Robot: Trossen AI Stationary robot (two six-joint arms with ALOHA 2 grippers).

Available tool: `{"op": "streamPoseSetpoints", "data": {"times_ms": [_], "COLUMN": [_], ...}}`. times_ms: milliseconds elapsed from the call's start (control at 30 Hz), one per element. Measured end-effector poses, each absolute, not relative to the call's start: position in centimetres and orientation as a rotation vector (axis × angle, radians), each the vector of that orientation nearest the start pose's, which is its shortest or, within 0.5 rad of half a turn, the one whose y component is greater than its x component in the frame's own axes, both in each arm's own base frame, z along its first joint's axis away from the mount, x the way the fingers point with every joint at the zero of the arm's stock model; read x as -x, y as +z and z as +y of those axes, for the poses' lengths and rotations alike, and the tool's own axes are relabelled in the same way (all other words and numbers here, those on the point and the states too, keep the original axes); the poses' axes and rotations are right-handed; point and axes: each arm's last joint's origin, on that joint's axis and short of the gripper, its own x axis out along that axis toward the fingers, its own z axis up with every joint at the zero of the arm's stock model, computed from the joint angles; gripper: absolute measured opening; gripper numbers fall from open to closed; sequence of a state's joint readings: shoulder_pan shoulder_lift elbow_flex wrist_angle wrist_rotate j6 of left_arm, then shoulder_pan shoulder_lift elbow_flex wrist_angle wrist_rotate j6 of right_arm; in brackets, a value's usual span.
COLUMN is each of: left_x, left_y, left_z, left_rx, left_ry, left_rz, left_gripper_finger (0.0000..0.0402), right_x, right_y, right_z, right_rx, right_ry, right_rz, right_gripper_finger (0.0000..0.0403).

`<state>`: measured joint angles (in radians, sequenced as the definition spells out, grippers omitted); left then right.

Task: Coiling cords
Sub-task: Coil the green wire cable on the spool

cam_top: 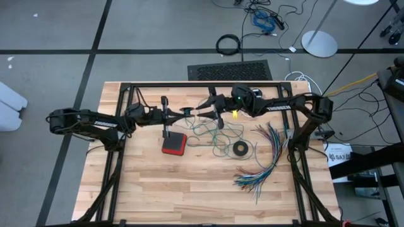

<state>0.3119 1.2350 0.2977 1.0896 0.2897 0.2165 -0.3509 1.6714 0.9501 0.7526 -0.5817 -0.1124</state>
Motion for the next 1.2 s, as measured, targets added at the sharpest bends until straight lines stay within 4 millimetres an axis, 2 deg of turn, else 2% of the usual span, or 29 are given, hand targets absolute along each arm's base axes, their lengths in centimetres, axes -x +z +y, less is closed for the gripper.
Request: {"op": "streamPoseSetpoints", "data": {"times_ms": [233,667,900,1033,1200], "left_x": [-21.7,-24.5,-24.8,-24.8,-24.8], "left_y": [20.8,20.4,20.1,20.1,20.1], "left_z": [5.4,5.0,5.1,5.1,5.1], "left_rx": [-0.263,-0.273,-0.277,-0.276,-0.276], "left_ry": [0.004,-0.045,-0.043,-0.042,-0.033], "left_rz": [-0.158,-0.119,-0.105,-0.102,-0.100], "left_gripper_finger": [0.0011,0.0011,0.0011,0.0011,0.0011], "right_x": [-34.7,-34.8,-34.7,-34.7,-34.7], "right_y": [25.1,24.7,24.2,24.0,24.0], "right_z": [-10.9,-10.6,-10.7,-10.7,-10.7], "right_rx": [0.154,0.120,0.086,0.081,0.103], "right_ry": [0.124,0.146,0.138,0.142,0.150], "right_rz": [-0.029,0.015,0.063,0.082,0.081], "right_gripper_finger": [0.0116,0.0116,0.0115,0.0093,0.0025]}}
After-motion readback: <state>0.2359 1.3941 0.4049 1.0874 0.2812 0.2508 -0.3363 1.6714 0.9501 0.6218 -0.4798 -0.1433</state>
